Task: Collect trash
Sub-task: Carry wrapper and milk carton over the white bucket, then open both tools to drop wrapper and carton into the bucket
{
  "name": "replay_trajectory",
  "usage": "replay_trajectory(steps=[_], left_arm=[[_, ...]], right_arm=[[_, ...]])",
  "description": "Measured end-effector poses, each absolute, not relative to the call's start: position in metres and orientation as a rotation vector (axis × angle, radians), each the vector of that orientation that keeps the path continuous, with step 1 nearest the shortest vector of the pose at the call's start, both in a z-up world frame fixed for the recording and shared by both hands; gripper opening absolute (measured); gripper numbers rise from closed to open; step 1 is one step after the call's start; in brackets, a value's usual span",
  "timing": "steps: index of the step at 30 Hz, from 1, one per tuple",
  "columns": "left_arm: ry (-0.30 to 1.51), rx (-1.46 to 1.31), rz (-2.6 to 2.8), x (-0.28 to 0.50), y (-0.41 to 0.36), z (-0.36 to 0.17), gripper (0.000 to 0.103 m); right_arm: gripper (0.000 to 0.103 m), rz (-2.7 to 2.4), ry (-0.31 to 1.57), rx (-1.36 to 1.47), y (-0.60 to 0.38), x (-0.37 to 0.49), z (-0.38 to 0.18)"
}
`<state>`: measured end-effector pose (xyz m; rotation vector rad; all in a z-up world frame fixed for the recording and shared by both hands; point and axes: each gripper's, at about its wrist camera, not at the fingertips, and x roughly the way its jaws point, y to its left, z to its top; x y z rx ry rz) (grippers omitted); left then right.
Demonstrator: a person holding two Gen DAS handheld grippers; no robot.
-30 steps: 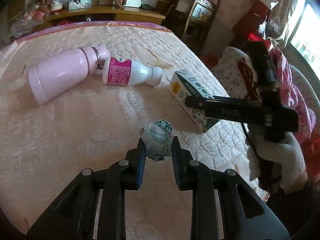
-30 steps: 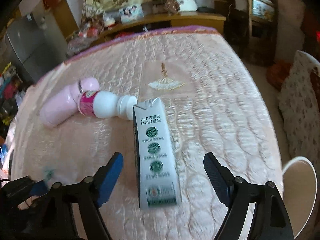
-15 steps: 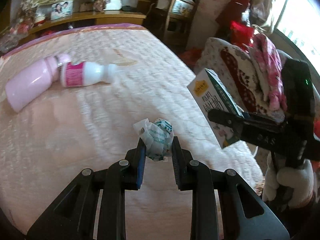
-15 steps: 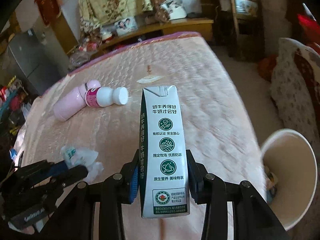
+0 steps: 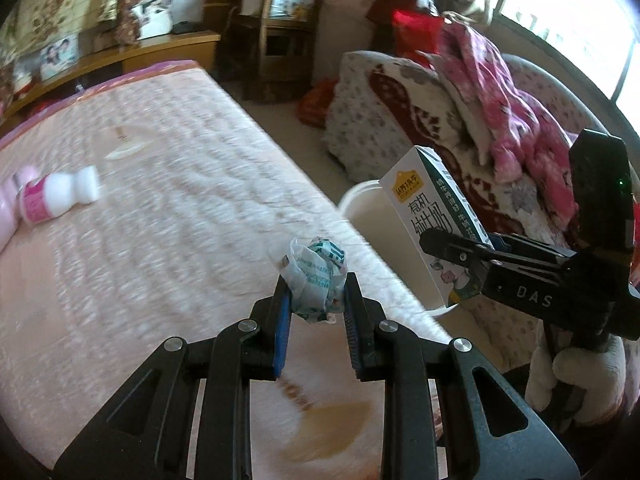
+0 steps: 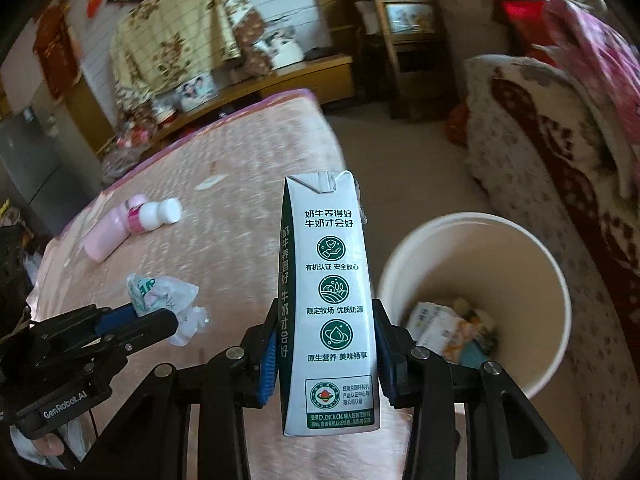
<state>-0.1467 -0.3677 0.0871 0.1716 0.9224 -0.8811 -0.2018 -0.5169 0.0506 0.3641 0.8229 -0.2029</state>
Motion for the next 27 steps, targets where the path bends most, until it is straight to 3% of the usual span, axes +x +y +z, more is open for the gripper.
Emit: replay_trajectory(steps=[24,26,27], left_arm=[[1.013,0.197,-1.003,-0.150,-0.488,0.059,0.025],[1.016,0.186,-1.013,-0.149,-0.493,0.057,0.030],[1.017,0.178,-1.018,-0.149,-0.495,0.056,0.039]], right_arm=[[0.039,-0.431,0.849,0.462,-0.609,-0.234,0.012],[0.043,-0.437,0.841,0.477,-0.614,-0.235,0.009],[0.055,-0.446,0.839,0.481,-0.616,-0.236,0.008]])
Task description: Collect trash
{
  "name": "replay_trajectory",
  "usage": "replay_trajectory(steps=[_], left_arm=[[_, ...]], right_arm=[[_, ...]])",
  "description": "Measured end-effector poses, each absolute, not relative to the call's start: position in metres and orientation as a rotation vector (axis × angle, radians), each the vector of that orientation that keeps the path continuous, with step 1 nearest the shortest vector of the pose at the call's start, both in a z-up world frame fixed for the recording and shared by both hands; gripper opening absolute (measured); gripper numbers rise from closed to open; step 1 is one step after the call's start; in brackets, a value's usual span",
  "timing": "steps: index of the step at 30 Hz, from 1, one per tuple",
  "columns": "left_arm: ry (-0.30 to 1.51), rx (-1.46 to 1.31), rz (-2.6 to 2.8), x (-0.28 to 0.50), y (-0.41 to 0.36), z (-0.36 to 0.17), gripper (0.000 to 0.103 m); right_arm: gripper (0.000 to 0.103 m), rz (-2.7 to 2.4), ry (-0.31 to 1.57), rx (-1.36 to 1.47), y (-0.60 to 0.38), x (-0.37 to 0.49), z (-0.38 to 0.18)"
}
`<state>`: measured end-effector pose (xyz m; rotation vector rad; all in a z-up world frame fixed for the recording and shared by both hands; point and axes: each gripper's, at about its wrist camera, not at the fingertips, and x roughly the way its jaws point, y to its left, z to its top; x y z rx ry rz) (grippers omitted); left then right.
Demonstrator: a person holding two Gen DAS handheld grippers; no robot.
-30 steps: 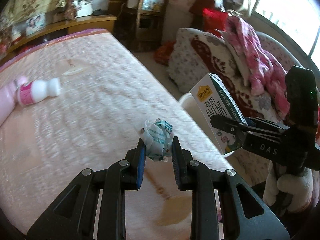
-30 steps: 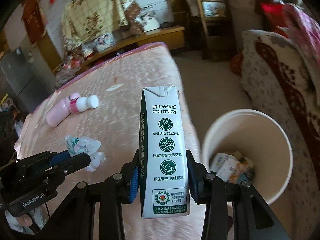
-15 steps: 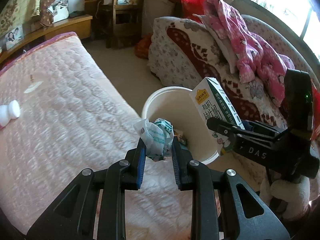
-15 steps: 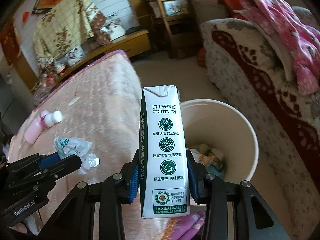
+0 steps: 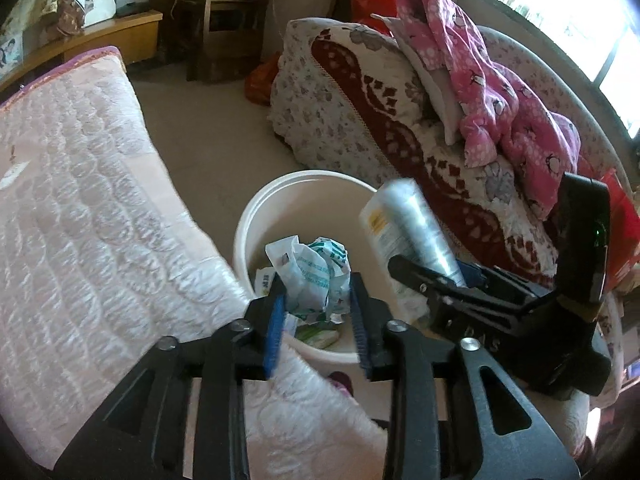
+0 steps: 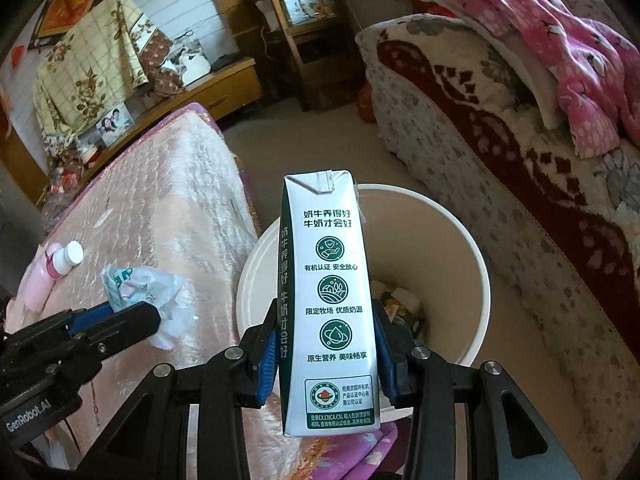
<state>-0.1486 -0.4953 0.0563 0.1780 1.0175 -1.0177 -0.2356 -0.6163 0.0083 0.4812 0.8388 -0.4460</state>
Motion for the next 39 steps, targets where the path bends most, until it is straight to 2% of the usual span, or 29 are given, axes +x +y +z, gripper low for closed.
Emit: replay_trajectory(steps=[1,2,3,15,29,33,39], left_arm=[[1.021,0.164,-1.028,-0.148,-0.497,0.055,0.044],[1.023,0.152,-1.042,-0.147,-0.499,0.055,0.053],[1.024,0.137,-1.058,-0.147,-0.500,0.054,0.056],[0.994,0.158,-0.966,-0.149,-0.484,0.057,0.057],[0.807,0.170,-0.848,-0.173,-0.421,0.100,0.057],[0.726,0.177,-0.828,-0.186,-0.402,0.119,0.057],[0.655,0.147,-0.822,-0.198,-0.376,0.141,0.057]], right_arm=[[0.062,-0.457,0.837,0.484,-0.618,-0.237,0.008],[0.063,-0.462,0.832,0.489,-0.620,-0.239,0.008],[0.063,-0.463,0.826,0.494,-0.622,-0.241,0.009],[0.063,-0.463,0.781,0.503,-0.617,-0.254,0.019],[0.064,-0.495,0.628,0.356,-0.555,-0.274,0.066],[0.078,-0.511,0.559,0.312,-0.533,-0.285,0.085],[0.079,-0.522,0.498,0.258,-0.505,-0.295,0.112]])
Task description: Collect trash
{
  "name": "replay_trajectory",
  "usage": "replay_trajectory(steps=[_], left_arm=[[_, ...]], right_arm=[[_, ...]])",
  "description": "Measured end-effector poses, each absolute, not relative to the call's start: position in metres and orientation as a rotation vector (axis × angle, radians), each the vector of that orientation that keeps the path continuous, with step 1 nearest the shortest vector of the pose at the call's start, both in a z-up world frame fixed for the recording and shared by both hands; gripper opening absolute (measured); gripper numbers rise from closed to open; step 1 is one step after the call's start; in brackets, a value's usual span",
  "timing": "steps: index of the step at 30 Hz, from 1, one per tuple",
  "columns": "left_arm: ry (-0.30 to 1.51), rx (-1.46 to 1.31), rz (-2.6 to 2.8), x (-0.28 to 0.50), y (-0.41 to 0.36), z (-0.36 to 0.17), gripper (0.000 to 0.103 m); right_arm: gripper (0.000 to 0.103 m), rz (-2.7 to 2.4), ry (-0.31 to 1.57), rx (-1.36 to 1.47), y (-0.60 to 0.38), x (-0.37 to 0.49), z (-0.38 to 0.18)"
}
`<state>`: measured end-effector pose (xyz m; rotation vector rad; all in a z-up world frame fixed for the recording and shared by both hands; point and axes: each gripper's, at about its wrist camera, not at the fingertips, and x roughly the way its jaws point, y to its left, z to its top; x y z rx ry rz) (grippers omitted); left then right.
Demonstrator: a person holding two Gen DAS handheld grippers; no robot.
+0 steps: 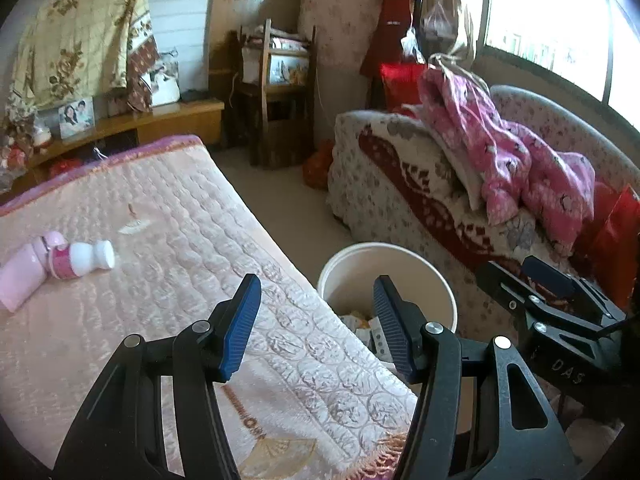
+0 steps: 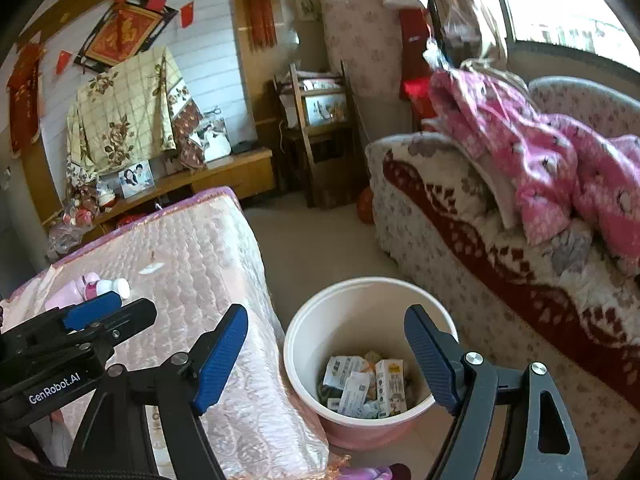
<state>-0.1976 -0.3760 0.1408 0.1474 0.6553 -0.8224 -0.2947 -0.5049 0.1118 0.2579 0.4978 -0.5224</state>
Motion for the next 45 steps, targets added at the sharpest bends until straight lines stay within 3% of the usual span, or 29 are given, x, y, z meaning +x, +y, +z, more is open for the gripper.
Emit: replay_trajectory(steps=[10,20,24,45], left_arm=[[0.524,0.162,-0.744,-0.216,-0.347,0.162,0.057],[0.524,0.134,-0.768,-0.220,-0.331,0.169,0.057],[0.515,0.128,-0.766,-0.222,-0.330,0.172,0.057],[0.499,0.135,-0.791,-0.226,-0.330,0.174,0.057]], right_arm=[[0.083,-0.528,0.423,0.238,-0.482,-0.307,0.136],[0.085,-0.532,0.393,0.219,-0.470,-0.313,0.143],[0.091,-0.539,0.379,0.208,-0.467,-0.316,0.148],[0.092,-0.552,0.378,0.192,-0.464,-0.320,0.153]])
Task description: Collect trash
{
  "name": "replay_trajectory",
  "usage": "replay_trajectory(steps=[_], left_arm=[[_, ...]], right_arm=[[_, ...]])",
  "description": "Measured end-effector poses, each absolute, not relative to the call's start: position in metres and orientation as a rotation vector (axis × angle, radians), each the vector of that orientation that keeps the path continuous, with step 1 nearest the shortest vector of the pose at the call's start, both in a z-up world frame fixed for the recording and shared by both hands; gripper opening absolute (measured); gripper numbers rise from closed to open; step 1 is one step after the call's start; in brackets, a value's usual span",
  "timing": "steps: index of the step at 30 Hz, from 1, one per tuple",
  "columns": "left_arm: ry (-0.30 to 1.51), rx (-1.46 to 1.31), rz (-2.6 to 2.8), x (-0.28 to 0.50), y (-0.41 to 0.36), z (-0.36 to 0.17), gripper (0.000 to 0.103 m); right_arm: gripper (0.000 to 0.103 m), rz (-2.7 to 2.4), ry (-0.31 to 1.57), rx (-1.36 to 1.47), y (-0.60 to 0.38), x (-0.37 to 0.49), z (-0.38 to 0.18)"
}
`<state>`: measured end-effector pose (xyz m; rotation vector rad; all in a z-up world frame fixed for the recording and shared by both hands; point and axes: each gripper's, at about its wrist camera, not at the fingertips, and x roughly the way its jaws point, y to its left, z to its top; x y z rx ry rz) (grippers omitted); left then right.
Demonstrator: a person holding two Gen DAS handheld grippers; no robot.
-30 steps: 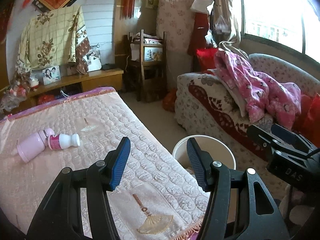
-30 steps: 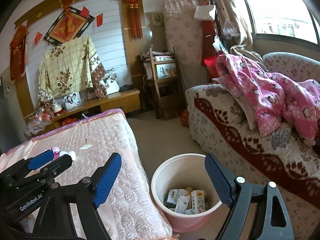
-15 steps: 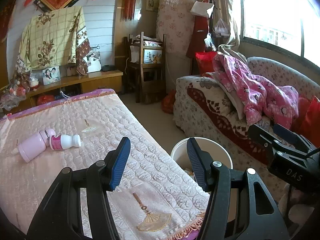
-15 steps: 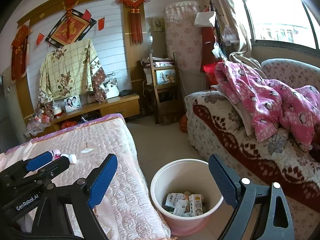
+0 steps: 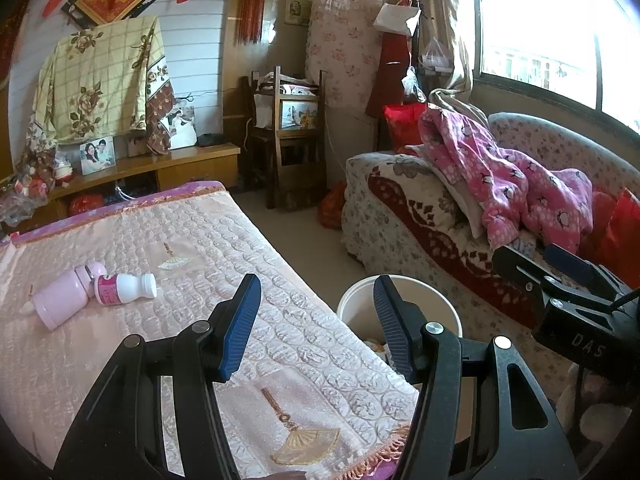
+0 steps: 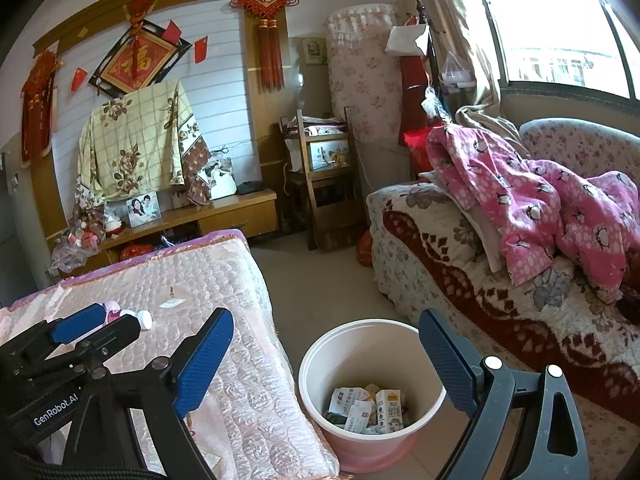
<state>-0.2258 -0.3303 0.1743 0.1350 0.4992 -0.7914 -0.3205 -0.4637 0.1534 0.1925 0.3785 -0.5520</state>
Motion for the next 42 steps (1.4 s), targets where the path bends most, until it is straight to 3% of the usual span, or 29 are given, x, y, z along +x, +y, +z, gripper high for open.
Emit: replay_trajectory(steps=[42], left_arm=[[0.516,0.149,-0.794,-0.225,-0.334,0.167,0.057]], right_arm=[[0.093,-0.555,0.401,0.192,-0.468,-0.320,0.143]])
